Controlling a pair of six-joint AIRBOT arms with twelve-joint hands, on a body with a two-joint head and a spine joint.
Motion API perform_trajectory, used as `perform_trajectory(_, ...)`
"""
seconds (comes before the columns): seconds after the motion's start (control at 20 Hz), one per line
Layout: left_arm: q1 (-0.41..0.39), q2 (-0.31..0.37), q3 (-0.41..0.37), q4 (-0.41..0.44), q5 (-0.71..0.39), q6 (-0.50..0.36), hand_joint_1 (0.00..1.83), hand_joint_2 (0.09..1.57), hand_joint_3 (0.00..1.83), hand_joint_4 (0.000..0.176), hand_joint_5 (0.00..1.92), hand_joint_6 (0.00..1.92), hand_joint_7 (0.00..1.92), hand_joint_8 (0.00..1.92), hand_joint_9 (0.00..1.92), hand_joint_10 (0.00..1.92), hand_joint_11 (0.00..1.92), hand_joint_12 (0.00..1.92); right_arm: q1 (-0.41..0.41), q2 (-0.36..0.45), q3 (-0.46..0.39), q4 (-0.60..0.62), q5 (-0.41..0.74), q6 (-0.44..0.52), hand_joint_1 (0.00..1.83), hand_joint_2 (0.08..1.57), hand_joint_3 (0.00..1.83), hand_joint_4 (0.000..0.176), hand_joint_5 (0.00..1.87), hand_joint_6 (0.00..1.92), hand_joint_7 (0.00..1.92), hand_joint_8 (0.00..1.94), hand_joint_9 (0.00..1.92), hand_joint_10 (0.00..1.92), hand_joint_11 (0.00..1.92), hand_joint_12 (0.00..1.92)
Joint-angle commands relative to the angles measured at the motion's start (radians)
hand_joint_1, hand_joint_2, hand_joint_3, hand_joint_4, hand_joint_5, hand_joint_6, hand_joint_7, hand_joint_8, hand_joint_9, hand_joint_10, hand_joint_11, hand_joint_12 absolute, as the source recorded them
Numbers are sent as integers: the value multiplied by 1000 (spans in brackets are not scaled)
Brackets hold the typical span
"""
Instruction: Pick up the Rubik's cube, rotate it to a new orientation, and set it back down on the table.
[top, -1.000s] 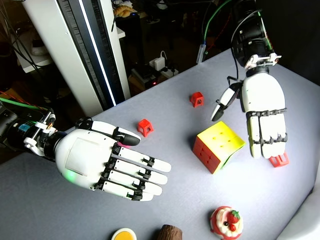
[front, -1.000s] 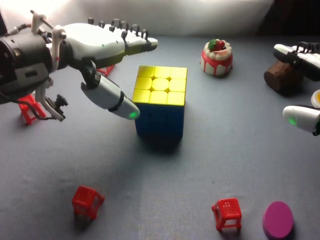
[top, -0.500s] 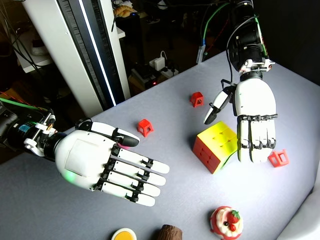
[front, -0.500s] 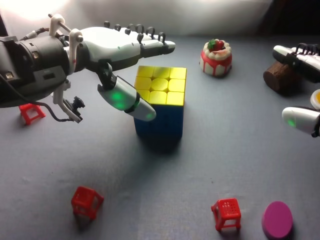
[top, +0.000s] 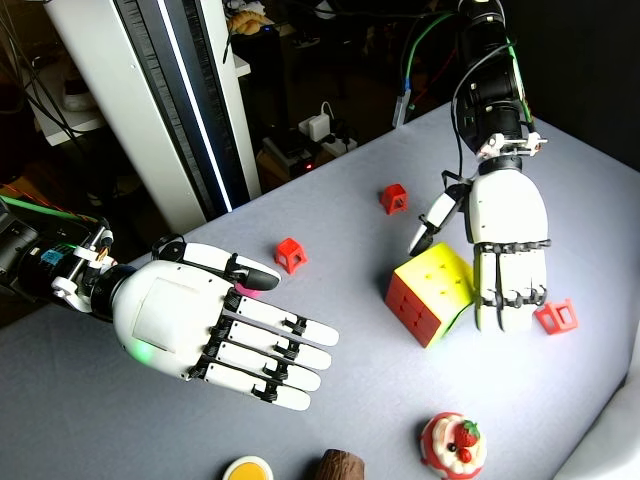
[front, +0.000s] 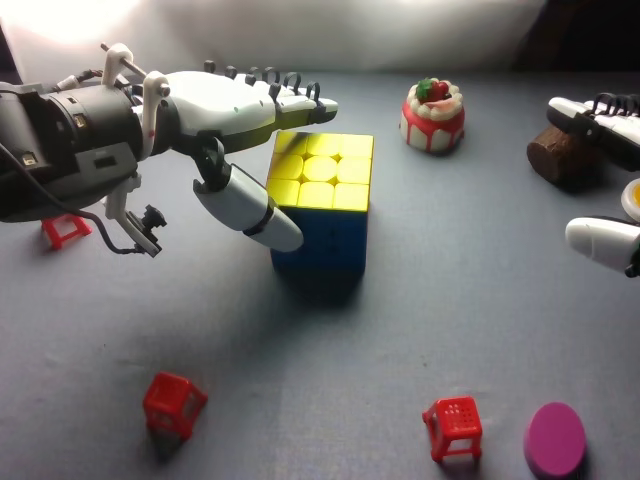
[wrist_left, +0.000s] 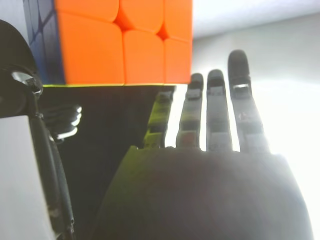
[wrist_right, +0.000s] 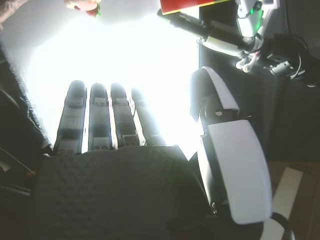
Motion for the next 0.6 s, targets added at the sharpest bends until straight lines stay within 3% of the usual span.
perform_trajectory(0.0,-2,-7,5,-13,-74,-4,684,920,3,11,22,6,0,0,42,15,0,1002,4,-3,0,4,131,6,478,1344,1,0,0,0,0,0,0,0,0,5)
perform_trajectory(0.05,-1,-10,8,-13,-71,-4,709,927,3,5,92,28,38,8,98,34,0,1236,3,-3,0,4,132,6,481,1345,2,0,0,0,0,0,0,0,0,0)
perform_trajectory(0.1,0,-14,11,-13,-71,-3,781,961,0,0,264,59,339,85,266,450,0,1544,3,-3,0,4,133,6,478,1342,0,0,0,0,0,0,0,0,0,0)
perform_trajectory(0.15,0,-20,14,-13,-71,-3,855,981,1,0,405,137,514,335,381,896,140,1677,2,-3,0,5,135,6,471,1339,0,0,0,0,0,0,0,0,0,0)
perform_trajectory(0.2,0,-24,16,-13,-73,-3,910,999,3,0,440,258,464,720,376,1192,195,1775,2,-3,0,5,137,6,472,1343,1,0,0,0,0,0,0,0,0,0)
perform_trajectory(0.25,0,-29,18,-13,-73,-2,917,1014,3,0,430,565,434,930,362,1294,211,1798,1,-3,0,5,138,6,474,1344,1,0,0,0,0,0,0,0,0,0)
perform_trajectory(0.3,-1,-32,21,-13,-74,0,1038,1043,5,0,438,1206,487,1283,435,1555,365,1896,1,-3,0,5,138,6,462,1340,0,0,0,0,0,0,0,0,8,4)
perform_trajectory(0.35,-1,-33,22,-13,-76,0,1038,1043,5,0,438,1206,487,1283,435,1555,365,1896,1,-3,0,5,139,6,462,1340,0,0,0,0,0,0,0,0,8,4)
perform_trajectory(0.4,-3,-33,23,-13,-77,0,1024,1206,94,0,695,1454,593,1882,732,1906,854,1920,1,-3,0,5,140,6,449,1340,0,0,0,0,0,0,0,0,52,32)
perform_trajectory(0.45,-3,-33,24,-13,-80,1,1022,1224,101,0,683,1495,643,1913,788,1918,915,1921,1,-3,0,5,141,6,449,1340,1,0,0,0,0,0,0,0,10,291)
perform_trajectory(0.5,-3,-32,24,-20,-83,3,1044,1253,60,0,669,1491,613,1795,705,1920,820,1921,0,-3,0,5,143,6,449,1344,0,0,0,0,0,0,0,0,1,496)
perform_trajectory(0.55,-2,-30,25,-32,-88,12,1044,1253,60,0,669,1491,613,1795,705,1920,820,1921,-1,-3,0,6,145,6,449,1344,0,0,0,0,0,0,0,0,1,496)
